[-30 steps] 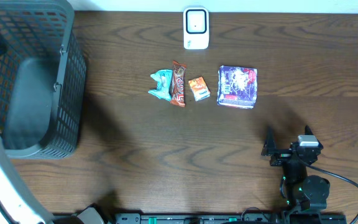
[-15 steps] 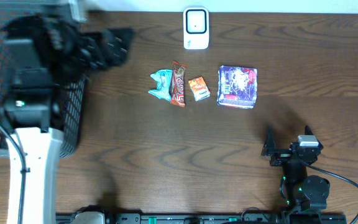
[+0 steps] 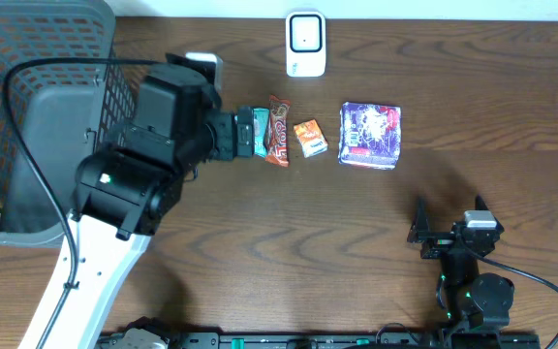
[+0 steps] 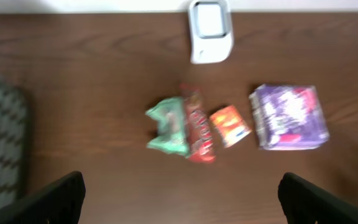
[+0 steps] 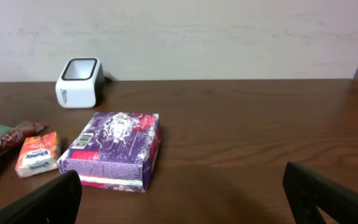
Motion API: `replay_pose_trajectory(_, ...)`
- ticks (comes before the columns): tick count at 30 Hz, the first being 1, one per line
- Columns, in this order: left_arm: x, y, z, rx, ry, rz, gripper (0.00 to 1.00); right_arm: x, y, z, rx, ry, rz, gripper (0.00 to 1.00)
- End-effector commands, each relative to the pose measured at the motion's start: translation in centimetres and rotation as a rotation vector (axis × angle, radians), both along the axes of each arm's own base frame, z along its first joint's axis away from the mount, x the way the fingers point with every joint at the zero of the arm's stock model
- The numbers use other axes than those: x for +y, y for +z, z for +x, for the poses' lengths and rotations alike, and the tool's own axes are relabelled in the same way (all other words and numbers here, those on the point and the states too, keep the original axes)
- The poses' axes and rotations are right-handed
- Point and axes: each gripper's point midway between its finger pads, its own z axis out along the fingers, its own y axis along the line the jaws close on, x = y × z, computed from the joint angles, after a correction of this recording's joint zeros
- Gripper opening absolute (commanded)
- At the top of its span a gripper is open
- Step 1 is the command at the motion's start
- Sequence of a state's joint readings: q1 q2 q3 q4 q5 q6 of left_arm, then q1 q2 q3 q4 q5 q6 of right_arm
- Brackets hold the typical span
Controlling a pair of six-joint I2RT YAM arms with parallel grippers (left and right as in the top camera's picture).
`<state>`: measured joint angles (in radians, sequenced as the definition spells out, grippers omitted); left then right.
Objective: Scan the item barcode
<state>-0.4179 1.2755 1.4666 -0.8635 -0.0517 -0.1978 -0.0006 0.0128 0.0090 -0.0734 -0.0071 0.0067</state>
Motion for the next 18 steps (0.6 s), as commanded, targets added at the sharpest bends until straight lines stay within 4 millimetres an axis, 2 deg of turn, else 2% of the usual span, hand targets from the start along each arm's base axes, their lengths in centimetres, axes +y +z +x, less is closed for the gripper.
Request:
replay_pose_trajectory(1,1.6,-0.2,-0.4,-0.011,0.057,0.125,0.99,0.2,-0.1,0.0,0.001,0.007,-0.004,0.99)
replay_pose_trajectory(12,1.6,-3.4,-3.5,0.148,0.04,0.172,0.99,0.2,-0.1,0.0,0.001,0.007,-0.004,0.99)
replay_pose_trajectory(18,0.4,-4.1,-4.7,0.214,0.043,0.091,1.0,0.2,-0.1,0.0,0.001,0.007,-0.004,0.99)
